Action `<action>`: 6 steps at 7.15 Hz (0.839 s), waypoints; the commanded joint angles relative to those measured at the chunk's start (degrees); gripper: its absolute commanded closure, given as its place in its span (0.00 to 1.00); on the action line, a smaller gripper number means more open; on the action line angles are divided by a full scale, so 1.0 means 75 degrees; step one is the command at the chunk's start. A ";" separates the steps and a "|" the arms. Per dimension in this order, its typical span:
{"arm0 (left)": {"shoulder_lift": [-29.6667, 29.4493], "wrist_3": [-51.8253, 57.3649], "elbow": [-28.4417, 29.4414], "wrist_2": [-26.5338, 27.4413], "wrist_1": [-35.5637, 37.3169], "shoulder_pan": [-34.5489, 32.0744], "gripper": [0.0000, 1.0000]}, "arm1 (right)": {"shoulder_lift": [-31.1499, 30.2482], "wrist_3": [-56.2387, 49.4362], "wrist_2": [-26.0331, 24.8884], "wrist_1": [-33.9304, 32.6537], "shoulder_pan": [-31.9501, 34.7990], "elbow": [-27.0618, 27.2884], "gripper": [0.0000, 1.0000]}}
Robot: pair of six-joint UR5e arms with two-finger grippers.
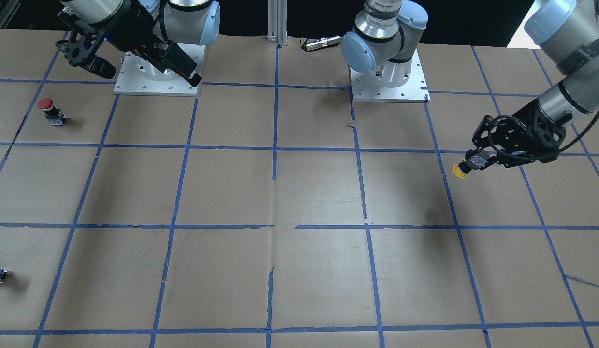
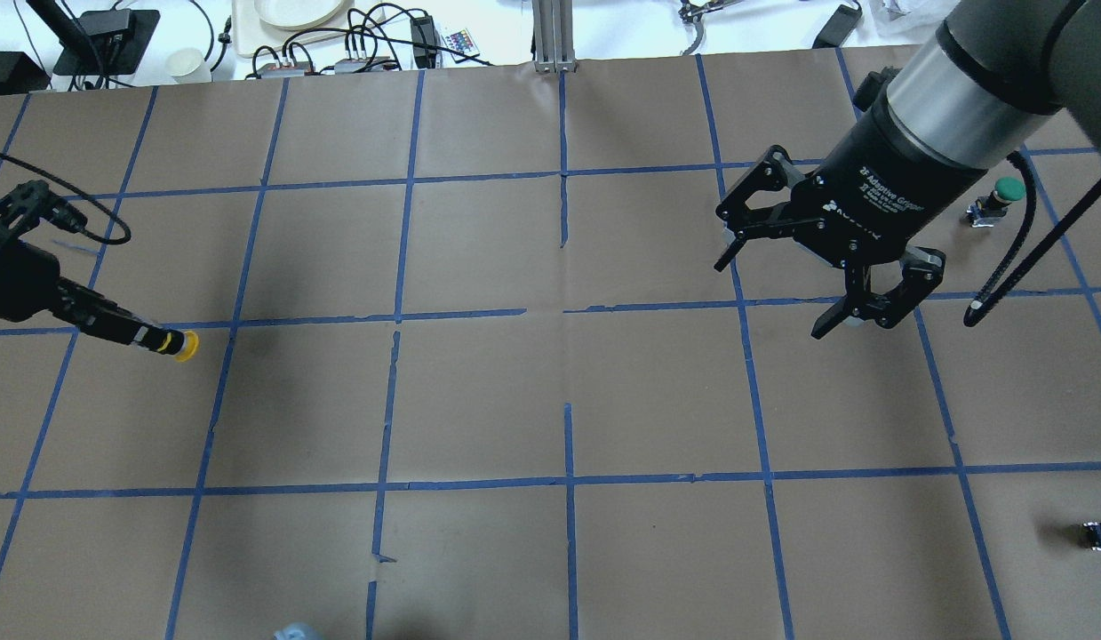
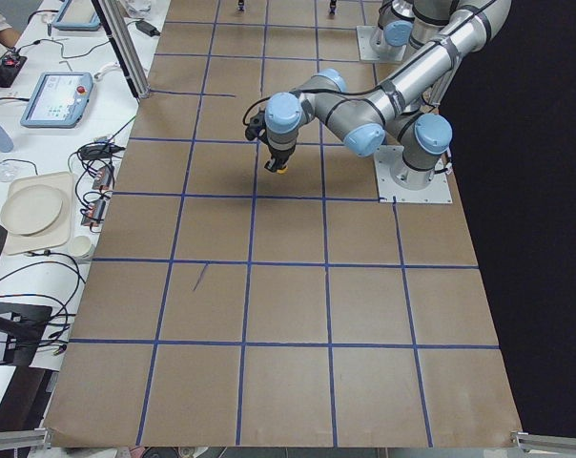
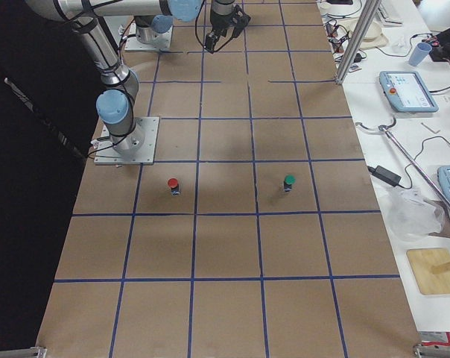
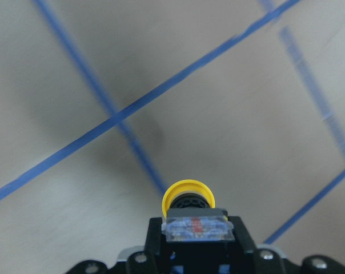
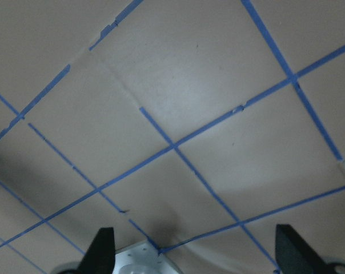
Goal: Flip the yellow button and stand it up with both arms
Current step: 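Lift the button with the left gripper while the right gripper approaches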
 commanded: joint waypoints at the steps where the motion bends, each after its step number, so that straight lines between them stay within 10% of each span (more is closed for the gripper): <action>1: 0.0142 -0.2153 0.0968 -0.0703 -0.0759 -0.1577 0.90 | -0.0009 -0.0082 0.2103 0.1648 -0.1103 -0.0019 0.00; 6: 0.0081 -0.6197 0.1373 -0.5005 -0.1122 -0.3553 0.90 | 0.0223 -0.0025 0.4599 0.2265 -0.1249 0.0063 0.00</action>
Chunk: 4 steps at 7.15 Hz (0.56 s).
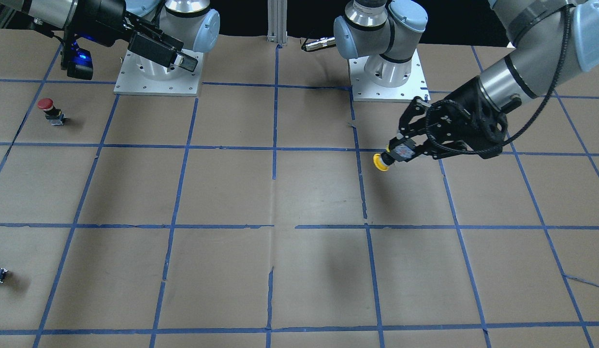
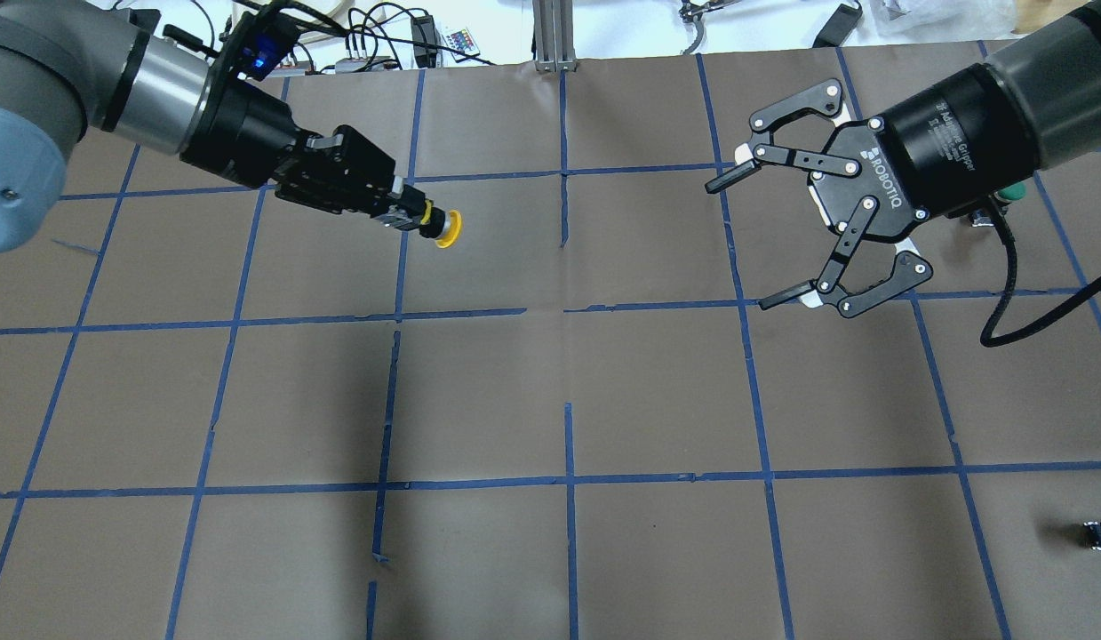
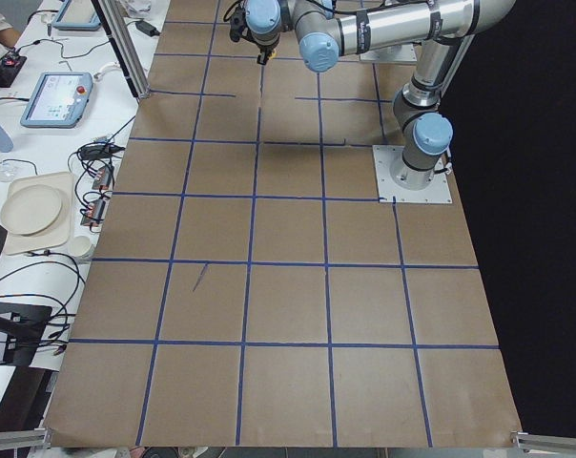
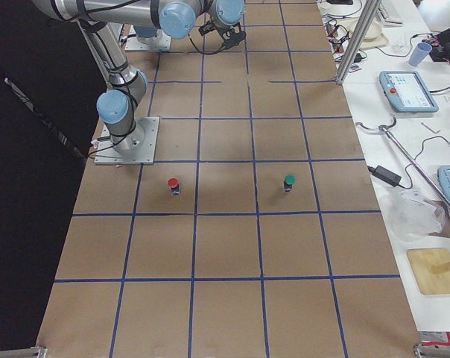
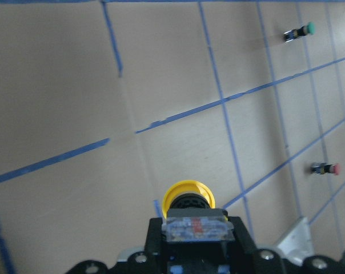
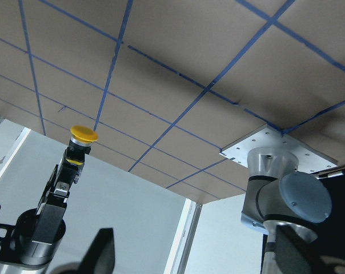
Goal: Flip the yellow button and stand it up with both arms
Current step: 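Lift the button with the left gripper while the right gripper approaches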
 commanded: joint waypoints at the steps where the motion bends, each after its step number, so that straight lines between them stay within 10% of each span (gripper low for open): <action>1: 0.0192 -0.1367 -0.0056 -0.1872 -0.0129 -0.0270 0.91 | 0.0388 0.0055 0.1371 0.0171 -0.0023 0.0014 0.00; 4: 0.0485 -0.2345 -0.0078 -0.3899 -0.0094 -0.0447 0.92 | 0.0789 0.0055 0.2133 0.1141 -0.0199 0.0002 0.00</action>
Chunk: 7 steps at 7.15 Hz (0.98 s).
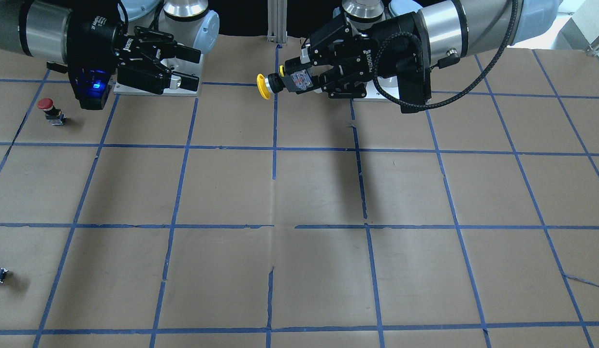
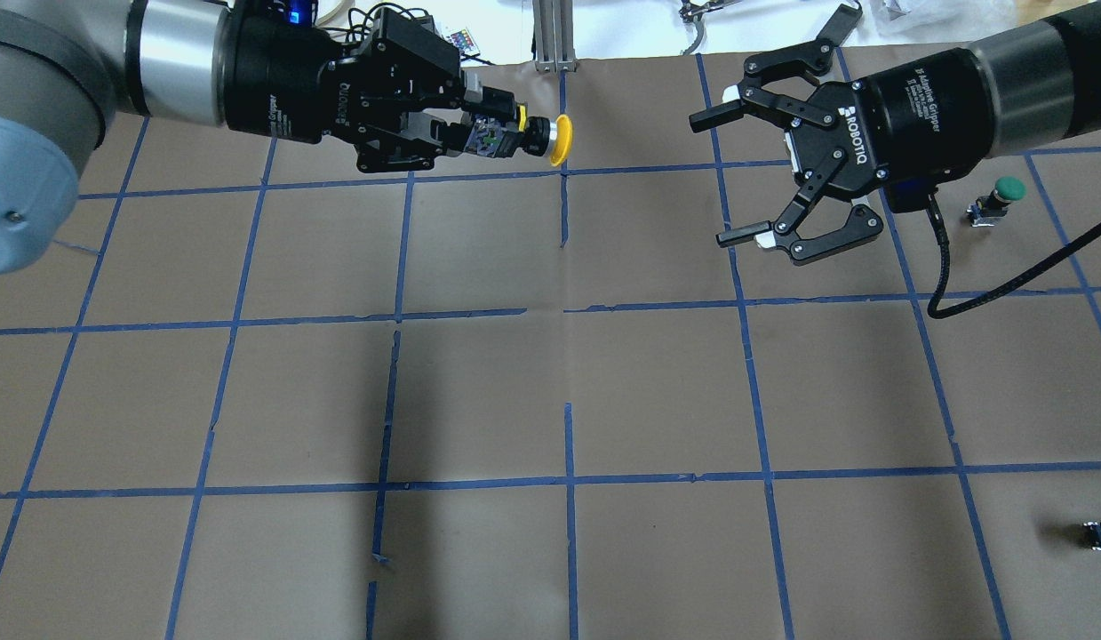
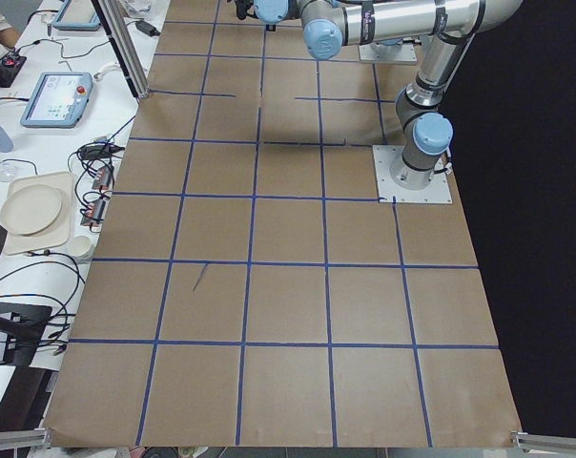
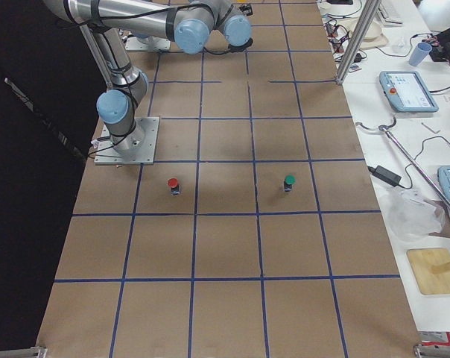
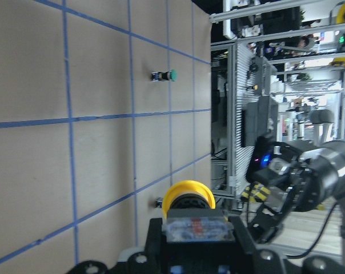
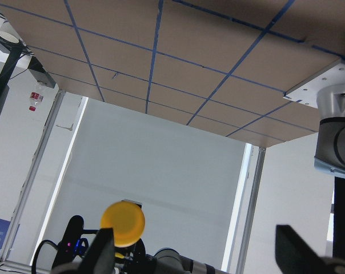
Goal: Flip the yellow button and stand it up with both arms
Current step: 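Lift the button with the left gripper while the right gripper approaches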
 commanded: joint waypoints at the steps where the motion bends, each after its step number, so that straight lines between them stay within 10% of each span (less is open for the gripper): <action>1: 0.0098 -0.0228 -0.0084 -0.0991 0.0023 -0.0038 0.92 | 0.0063 0.0028 0.0568 0.0524 -0.0049 -0.0055 0.00; 7: -0.0042 -0.0850 -0.0096 -0.1838 0.0211 -0.0296 0.92 | -0.0253 0.1831 0.0851 0.0479 0.0242 -0.0712 0.00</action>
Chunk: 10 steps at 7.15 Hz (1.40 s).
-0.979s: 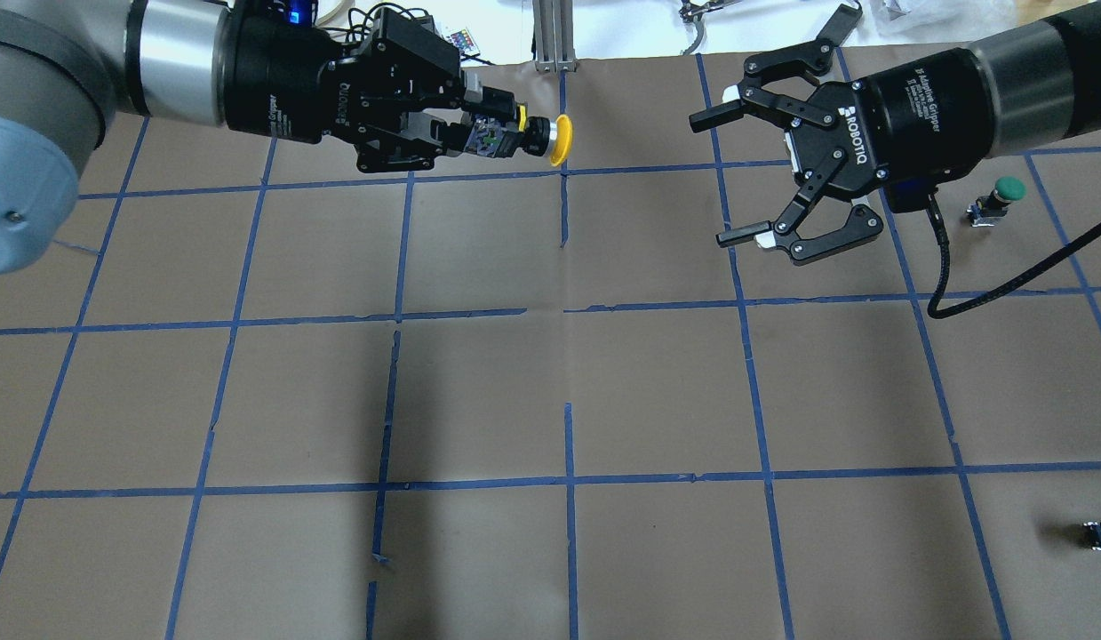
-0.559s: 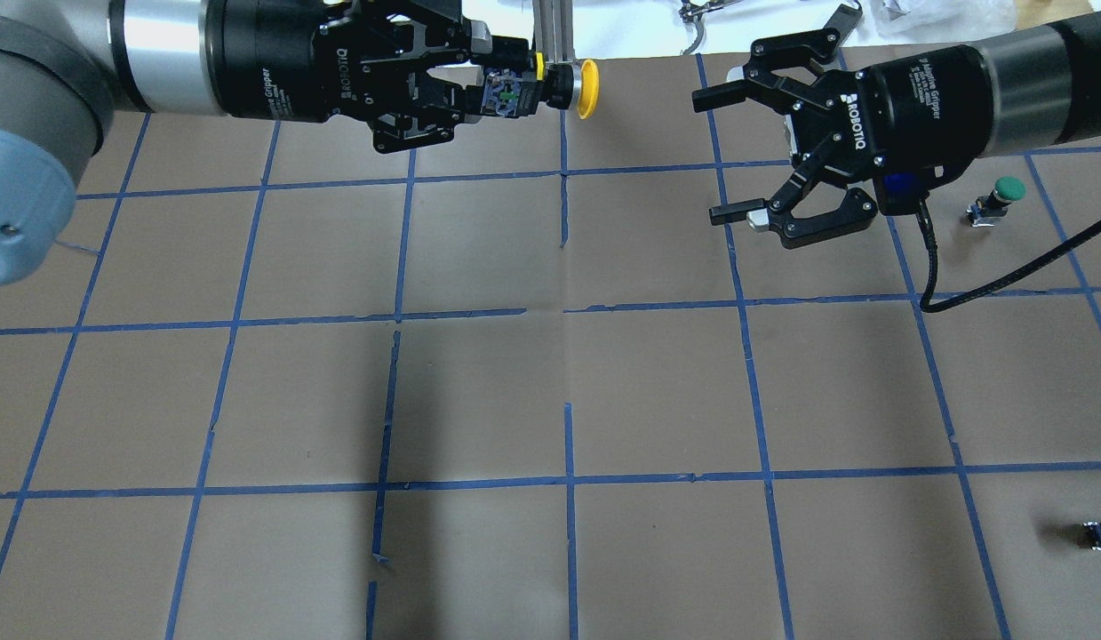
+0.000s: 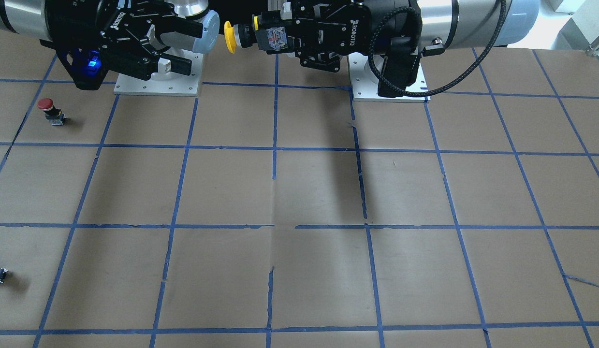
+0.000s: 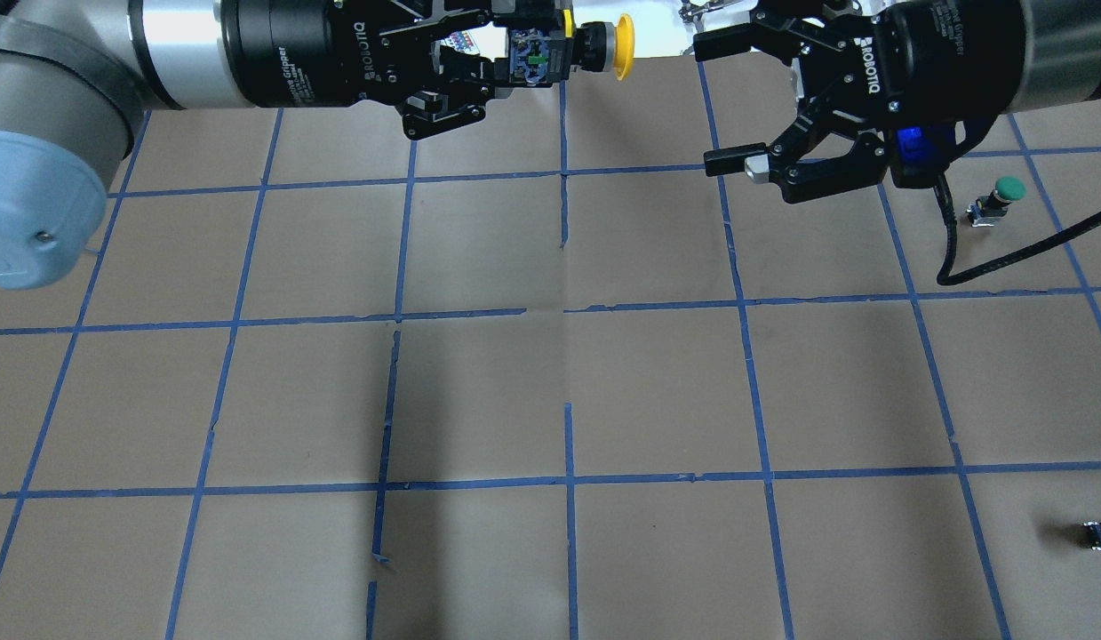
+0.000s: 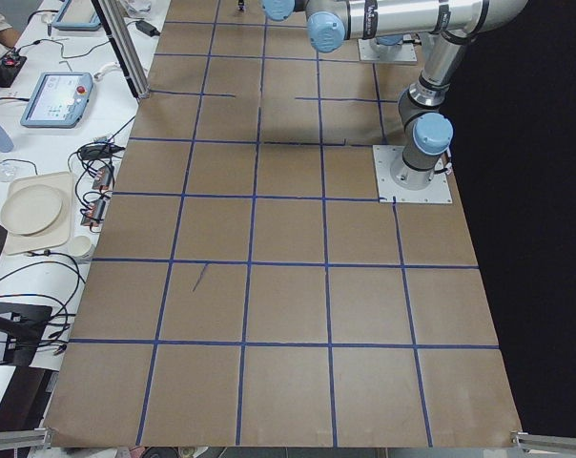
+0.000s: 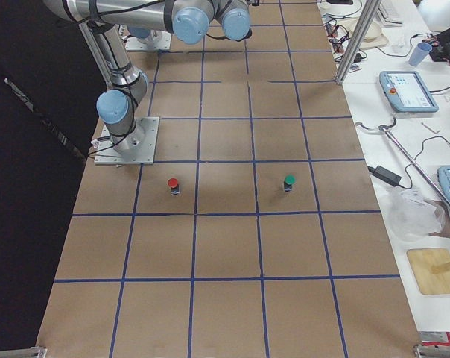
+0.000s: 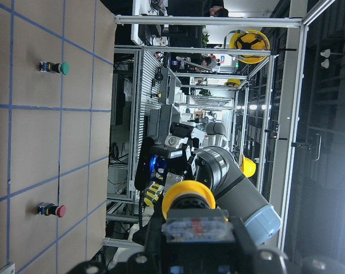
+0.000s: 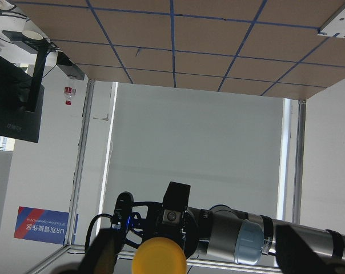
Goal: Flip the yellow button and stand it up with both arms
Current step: 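Close the right gripper on the yellow cap held by the left gripper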
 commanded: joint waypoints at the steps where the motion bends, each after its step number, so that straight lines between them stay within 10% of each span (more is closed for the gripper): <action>1: -0.0041 -0.0027 -0.0007 -0.0034 0.0073 -0.0012 0.92 | -0.0077 0.0450 0.0021 -0.0089 0.0367 -0.0172 0.00; 10: -0.0041 -0.0858 -0.0335 -0.0327 0.1257 -0.0083 0.92 | 0.0145 0.1765 0.0361 -0.1320 0.0850 -0.0349 0.00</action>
